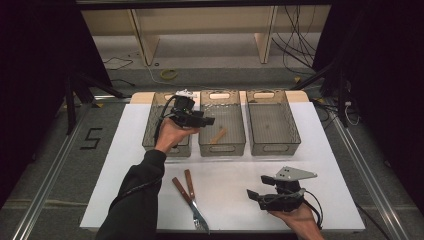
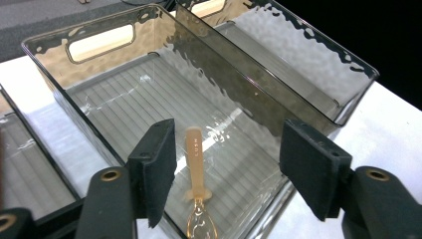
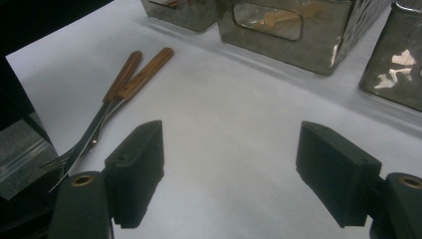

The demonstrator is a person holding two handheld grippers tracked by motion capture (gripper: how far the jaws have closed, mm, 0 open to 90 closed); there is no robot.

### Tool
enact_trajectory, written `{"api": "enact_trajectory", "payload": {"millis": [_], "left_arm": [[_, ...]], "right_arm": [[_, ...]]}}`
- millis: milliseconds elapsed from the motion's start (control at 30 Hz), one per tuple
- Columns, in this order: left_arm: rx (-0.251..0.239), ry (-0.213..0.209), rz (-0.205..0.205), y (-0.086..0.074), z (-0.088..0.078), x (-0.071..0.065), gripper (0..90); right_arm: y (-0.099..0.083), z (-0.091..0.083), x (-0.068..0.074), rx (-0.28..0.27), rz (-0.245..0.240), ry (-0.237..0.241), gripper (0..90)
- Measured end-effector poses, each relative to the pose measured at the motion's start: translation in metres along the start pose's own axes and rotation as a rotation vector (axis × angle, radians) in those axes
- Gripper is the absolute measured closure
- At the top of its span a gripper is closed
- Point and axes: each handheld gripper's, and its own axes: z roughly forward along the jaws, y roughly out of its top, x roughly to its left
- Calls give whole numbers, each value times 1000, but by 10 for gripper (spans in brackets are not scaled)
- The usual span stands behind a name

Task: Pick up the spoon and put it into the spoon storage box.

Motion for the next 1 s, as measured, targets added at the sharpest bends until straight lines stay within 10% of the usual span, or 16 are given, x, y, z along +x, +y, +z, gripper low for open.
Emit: {"api": "enact_trajectory", "payload": {"millis": [600, 1000], "left_arm": [[44, -75, 150, -40, -52, -19, 278], [104, -57, 197, -79, -55, -25, 270]], "right_arm": [[0, 1, 0, 8, 3, 1, 279], [0, 2, 2, 9, -4, 3, 279]]}}
